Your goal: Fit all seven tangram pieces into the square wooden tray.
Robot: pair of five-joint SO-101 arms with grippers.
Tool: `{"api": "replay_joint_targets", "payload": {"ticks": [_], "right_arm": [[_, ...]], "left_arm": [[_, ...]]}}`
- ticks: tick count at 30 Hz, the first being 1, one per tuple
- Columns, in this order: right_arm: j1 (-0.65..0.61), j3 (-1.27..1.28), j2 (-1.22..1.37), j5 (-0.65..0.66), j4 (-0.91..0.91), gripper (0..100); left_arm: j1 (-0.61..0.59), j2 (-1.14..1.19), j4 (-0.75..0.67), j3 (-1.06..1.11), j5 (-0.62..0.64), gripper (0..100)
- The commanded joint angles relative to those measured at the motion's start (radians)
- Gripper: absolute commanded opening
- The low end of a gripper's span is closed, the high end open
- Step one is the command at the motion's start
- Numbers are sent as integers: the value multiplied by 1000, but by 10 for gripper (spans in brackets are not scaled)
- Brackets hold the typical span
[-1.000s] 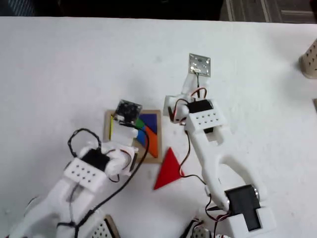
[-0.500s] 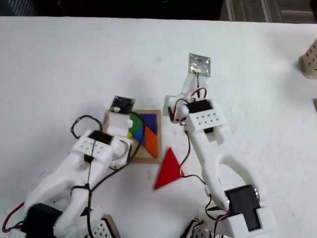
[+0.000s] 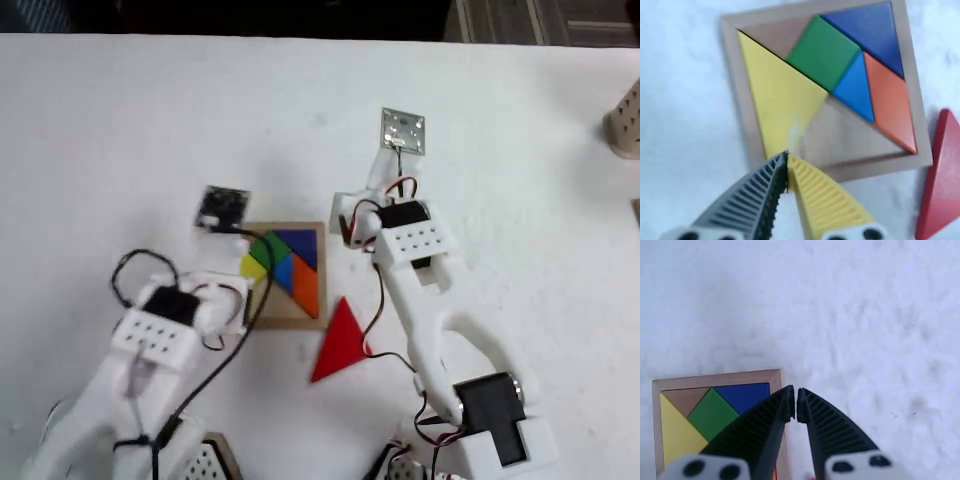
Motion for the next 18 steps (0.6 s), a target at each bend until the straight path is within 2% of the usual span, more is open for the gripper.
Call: {"api": "replay_joint_targets", "payload": {"ticks": [1,7,15,18], "right_arm": [[-8,-6,-12,14,44,17],[-94,-6,-22,14,213,17],[-217,-3,-107,15,496,17],[-257,2,-148,123,591,17]], "left_arm": [[-99,-111,-44,18,-8,24],[-231,-117,-152,38,-6,24],[-249,-117,-161,38,-6,24],[-249,-81,-193,37,-6,24]]}}
